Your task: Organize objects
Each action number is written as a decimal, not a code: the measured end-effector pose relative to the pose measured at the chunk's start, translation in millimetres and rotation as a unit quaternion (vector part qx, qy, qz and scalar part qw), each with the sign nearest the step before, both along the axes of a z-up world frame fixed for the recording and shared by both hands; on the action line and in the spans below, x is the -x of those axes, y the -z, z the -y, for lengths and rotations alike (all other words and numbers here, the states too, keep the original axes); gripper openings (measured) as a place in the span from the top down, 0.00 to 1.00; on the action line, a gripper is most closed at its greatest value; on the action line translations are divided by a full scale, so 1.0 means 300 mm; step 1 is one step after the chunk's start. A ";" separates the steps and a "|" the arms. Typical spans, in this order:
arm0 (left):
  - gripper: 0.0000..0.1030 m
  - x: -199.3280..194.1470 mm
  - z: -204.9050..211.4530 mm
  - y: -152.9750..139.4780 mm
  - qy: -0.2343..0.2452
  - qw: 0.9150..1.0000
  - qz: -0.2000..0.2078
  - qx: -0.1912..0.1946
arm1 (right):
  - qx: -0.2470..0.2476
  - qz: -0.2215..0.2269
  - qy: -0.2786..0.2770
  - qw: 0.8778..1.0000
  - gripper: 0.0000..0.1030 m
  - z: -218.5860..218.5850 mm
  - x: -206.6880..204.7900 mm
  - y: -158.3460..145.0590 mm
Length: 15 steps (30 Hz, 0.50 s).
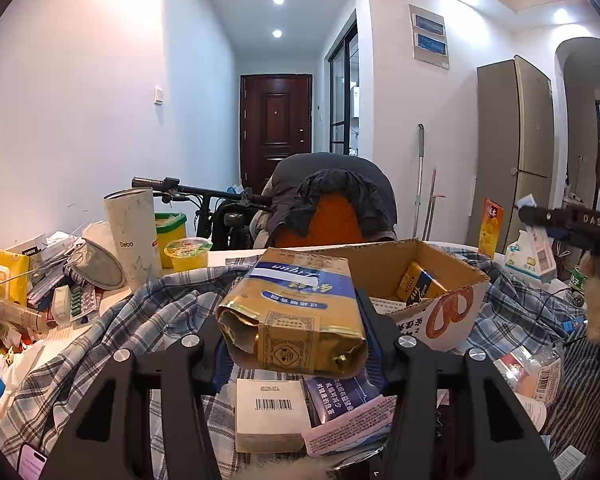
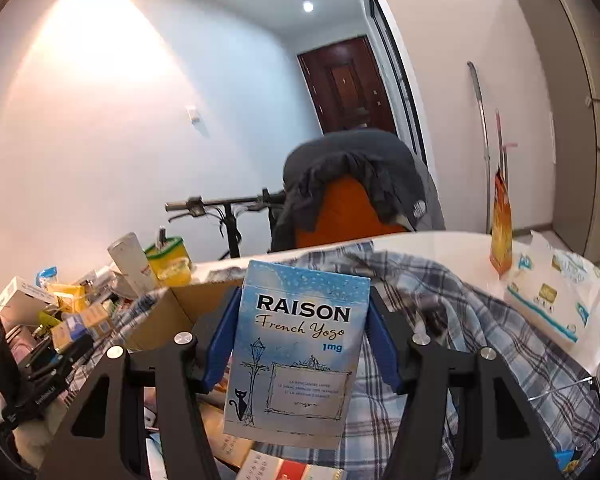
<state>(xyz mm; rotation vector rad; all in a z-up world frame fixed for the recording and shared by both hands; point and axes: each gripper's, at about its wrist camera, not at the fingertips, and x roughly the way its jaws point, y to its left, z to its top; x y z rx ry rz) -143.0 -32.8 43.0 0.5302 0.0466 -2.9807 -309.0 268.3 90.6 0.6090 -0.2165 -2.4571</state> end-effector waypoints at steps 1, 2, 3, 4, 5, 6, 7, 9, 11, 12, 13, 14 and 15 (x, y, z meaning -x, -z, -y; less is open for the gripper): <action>0.48 0.000 0.000 0.000 0.000 1.000 -0.001 0.001 | 0.003 -0.009 0.002 1.000 0.43 -0.001 -0.011 -0.011; 0.48 0.001 0.001 -0.001 0.001 1.000 -0.001 0.002 | 0.006 -0.019 0.001 1.000 0.43 0.000 -0.025 -0.023; 0.48 0.000 0.000 -0.001 0.001 1.000 -0.001 0.003 | 0.010 -0.031 -0.002 0.999 0.43 0.007 -0.037 -0.037; 0.48 0.000 0.000 -0.002 0.001 1.000 -0.001 0.003 | 0.017 -0.041 -0.007 0.999 0.43 0.017 -0.047 -0.052; 0.48 0.000 0.000 -0.002 0.000 1.000 -0.001 0.003 | 0.021 -0.045 -0.012 0.999 0.43 0.025 -0.055 -0.064; 0.48 0.000 0.000 -0.002 0.000 1.000 -0.001 0.002 | 0.022 -0.047 -0.020 0.998 0.43 0.046 -0.053 -0.081; 0.48 0.000 0.001 -0.002 0.000 1.000 0.000 0.001 | 0.020 -0.047 -0.027 0.998 0.43 0.073 -0.046 -0.099; 0.48 -0.002 0.002 -0.004 -0.001 1.000 0.000 -0.001 | 0.004 -0.051 -0.029 0.998 0.43 0.129 -0.026 -0.122; 0.48 -0.002 0.004 -0.006 -0.001 1.000 -0.001 -0.001 | -0.018 -0.045 -0.032 0.998 0.43 0.197 0.009 -0.124; 0.48 -0.003 0.003 -0.006 -0.001 1.000 0.000 0.000 | -0.029 -0.036 -0.035 0.998 0.43 0.233 0.034 -0.116; 0.48 -0.003 0.004 -0.006 -0.001 1.000 -0.001 0.000 | -0.038 -0.029 -0.037 0.998 0.43 0.260 0.054 -0.100; 0.48 -0.004 0.005 -0.007 -0.001 1.000 -0.001 0.000 | -0.045 -0.022 -0.039 0.998 0.43 0.286 0.075 -0.083; 0.48 -0.005 0.005 -0.009 -0.001 1.000 -0.001 0.001 | -0.051 -0.014 -0.042 0.998 0.43 0.309 0.093 -0.063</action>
